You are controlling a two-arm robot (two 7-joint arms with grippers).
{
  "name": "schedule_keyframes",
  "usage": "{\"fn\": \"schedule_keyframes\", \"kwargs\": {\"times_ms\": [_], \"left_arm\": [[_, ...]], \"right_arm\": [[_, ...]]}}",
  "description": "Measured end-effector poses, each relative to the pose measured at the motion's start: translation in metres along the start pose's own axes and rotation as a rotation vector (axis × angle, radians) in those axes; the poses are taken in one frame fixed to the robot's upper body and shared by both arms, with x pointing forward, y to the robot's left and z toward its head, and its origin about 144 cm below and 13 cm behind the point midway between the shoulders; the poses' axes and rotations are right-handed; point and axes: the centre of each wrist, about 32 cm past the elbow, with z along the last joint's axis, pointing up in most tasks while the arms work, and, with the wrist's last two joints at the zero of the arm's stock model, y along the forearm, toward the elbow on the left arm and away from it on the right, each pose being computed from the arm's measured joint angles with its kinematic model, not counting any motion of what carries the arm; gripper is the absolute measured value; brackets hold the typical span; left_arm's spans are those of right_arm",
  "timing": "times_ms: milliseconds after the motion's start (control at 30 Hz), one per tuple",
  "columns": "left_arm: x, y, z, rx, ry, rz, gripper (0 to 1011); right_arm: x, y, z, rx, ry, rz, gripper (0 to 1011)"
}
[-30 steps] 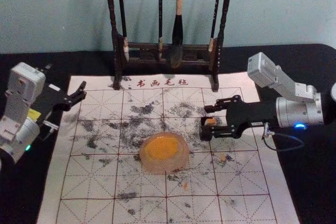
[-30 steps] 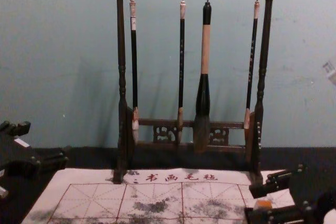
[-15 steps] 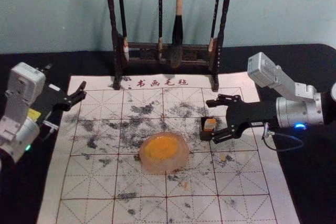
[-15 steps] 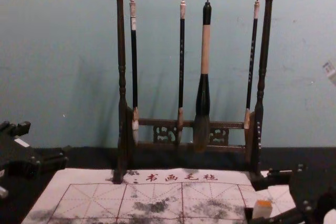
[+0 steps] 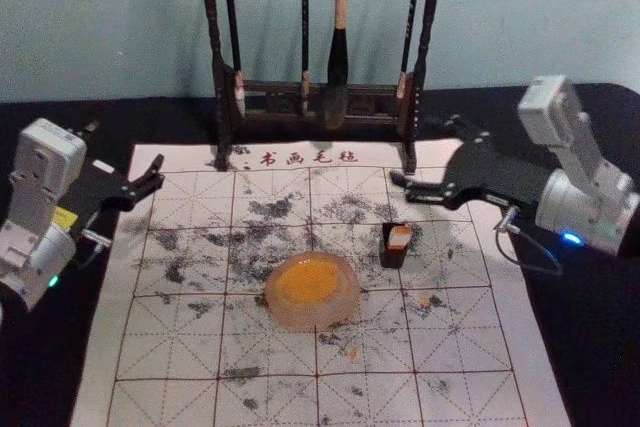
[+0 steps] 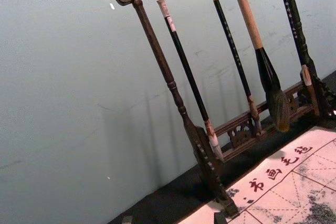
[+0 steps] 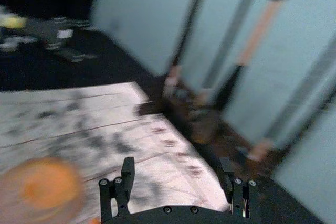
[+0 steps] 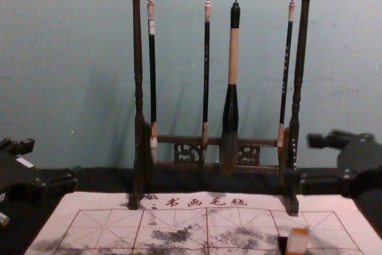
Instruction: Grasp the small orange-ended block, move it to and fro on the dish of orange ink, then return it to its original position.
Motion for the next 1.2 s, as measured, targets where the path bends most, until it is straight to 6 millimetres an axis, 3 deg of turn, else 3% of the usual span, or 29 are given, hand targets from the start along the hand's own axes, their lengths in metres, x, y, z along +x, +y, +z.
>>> {"fn": "schedule_keyframes", "kwargs": {"times_ms": [133,367,600,933,1200], "left_arm": [[0.000,0.000,0.000,0.000,0.000,0.000,1001],[0.000,0.000,0.000,0.000,0.000,0.000,1001],[0.000,0.000,0.000,0.000,0.000,0.000,1001],[0.000,0.000,0.000,0.000,0.000,0.000,1001],[0.000,0.000,0.000,0.000,0.000,0.000,1001]], "right_arm": [[-0.029,-0.009,-0.013,0.015,-0.009,-0.192,1002],[-0.066,-0.019,-0.039,0.036,0.063,-0.335,1002],[-0.091,-0.021,-0.063,0.050,0.124,-0.408,1000],[-0.101,-0.021,-0.078,0.038,0.154,-0.447,1002],[-0.101,-0.020,-0.079,0.035,0.152,-0.451,1000]]}}
